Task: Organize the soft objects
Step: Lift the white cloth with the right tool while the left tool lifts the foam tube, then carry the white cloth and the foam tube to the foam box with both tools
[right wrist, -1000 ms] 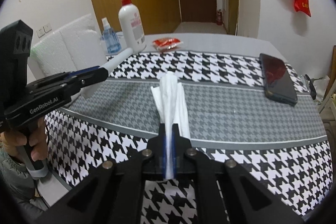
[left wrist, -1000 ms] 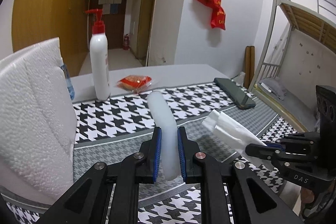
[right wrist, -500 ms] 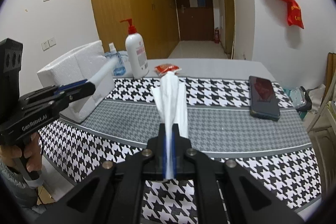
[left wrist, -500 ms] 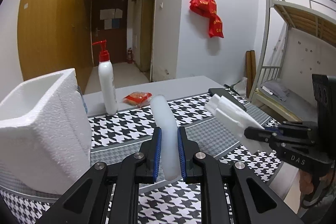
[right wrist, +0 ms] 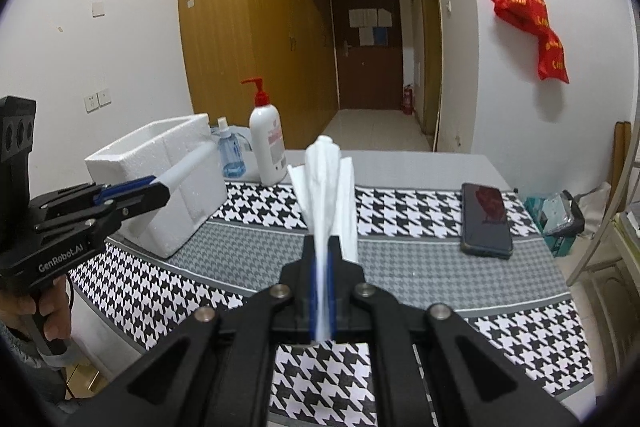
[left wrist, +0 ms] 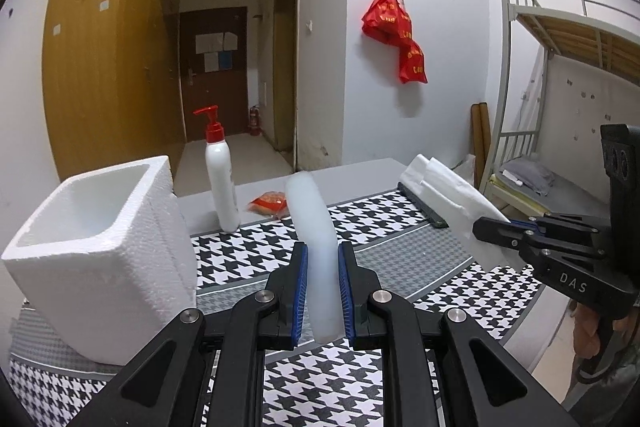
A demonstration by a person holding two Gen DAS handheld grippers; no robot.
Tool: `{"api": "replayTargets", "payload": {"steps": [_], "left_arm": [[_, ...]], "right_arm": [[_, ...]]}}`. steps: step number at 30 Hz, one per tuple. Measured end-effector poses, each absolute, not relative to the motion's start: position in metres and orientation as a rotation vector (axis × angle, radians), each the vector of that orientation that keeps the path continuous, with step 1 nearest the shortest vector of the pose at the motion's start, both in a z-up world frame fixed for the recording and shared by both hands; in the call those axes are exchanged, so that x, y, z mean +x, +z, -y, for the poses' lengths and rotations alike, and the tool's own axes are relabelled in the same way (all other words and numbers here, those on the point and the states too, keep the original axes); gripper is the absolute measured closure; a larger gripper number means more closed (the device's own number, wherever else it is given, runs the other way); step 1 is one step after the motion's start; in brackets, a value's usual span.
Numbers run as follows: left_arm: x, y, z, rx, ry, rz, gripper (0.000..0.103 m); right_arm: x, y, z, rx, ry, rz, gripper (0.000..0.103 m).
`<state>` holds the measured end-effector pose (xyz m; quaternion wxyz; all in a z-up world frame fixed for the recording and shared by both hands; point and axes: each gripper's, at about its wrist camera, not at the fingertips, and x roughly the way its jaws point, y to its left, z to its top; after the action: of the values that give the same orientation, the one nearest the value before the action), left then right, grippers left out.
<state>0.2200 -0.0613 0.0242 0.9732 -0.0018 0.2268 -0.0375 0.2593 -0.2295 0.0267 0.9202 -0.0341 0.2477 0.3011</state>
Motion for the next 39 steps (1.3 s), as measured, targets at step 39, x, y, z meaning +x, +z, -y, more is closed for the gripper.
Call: {"api": "replayTargets", "payload": {"steps": [39], "left_arm": [[0.140, 0.045, -0.026, 0.004, 0.115, -0.363, 0.087]], "right_arm": [[0.212, 0.052, 0.141, -0.100, 0.710, -0.405, 0.097]]}}
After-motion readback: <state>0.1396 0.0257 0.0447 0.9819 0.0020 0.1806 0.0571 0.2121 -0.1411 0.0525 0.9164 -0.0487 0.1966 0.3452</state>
